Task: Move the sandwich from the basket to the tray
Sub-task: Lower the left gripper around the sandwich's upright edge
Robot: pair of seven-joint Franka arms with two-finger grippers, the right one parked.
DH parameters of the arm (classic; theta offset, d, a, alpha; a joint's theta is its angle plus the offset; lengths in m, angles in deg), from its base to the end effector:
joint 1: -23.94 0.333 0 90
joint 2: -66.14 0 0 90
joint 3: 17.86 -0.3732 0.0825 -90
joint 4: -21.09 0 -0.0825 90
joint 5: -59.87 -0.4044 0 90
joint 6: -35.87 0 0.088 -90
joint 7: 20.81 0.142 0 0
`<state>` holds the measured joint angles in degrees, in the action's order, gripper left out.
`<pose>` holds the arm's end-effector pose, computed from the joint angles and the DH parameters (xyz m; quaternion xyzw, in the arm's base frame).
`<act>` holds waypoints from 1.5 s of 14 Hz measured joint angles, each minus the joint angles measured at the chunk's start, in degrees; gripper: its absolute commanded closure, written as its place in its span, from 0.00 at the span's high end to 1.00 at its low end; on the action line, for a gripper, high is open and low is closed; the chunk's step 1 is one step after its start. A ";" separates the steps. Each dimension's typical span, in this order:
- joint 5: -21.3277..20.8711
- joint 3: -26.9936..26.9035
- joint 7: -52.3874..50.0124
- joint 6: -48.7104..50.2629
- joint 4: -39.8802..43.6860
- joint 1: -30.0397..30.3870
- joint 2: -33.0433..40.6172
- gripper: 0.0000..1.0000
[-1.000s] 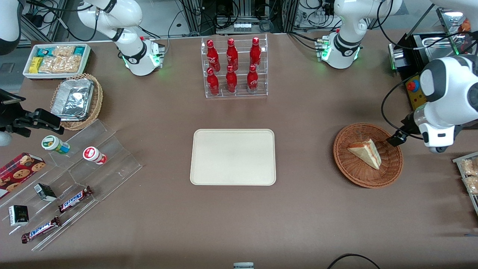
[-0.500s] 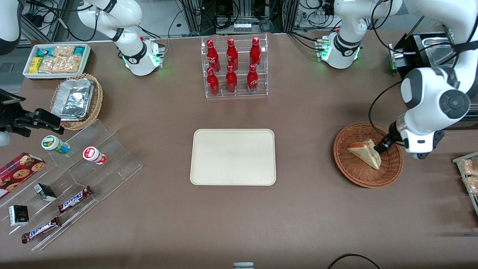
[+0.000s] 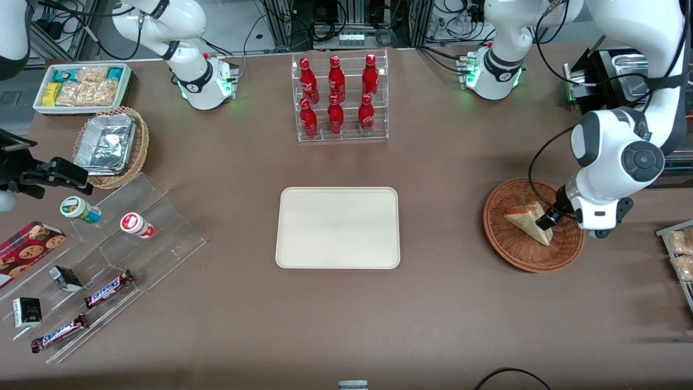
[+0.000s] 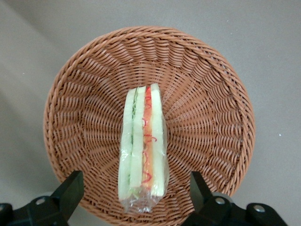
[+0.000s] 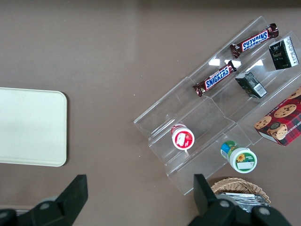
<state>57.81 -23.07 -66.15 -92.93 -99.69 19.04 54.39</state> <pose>0.5891 0.0043 0.3221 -0.9257 -0.3762 0.0210 0.0335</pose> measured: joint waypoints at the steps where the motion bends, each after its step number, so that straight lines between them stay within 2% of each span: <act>1: 0.38 0.00 -0.27 -0.47 0.00 0.00 -0.72 1.00; 6: 1.52 0.00 -0.46 -1.85 -0.47 0.00 -2.21 1.00; 11: 1.59 0.01 -0.62 -6.39 -4.90 -0.05 -2.33 1.00; 19: 1.61 0.12 -2.42 -6.51 -5.95 -1.37 -2.33 0.99; 20: 1.61 0.12 -2.65 -6.51 -6.01 -1.67 -2.33 0.93; 21: 1.61 0.13 -2.83 -6.51 -6.05 -1.89 -2.33 0.81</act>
<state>59.42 -22.95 -68.97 -99.44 -105.74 17.16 52.07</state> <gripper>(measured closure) 0.004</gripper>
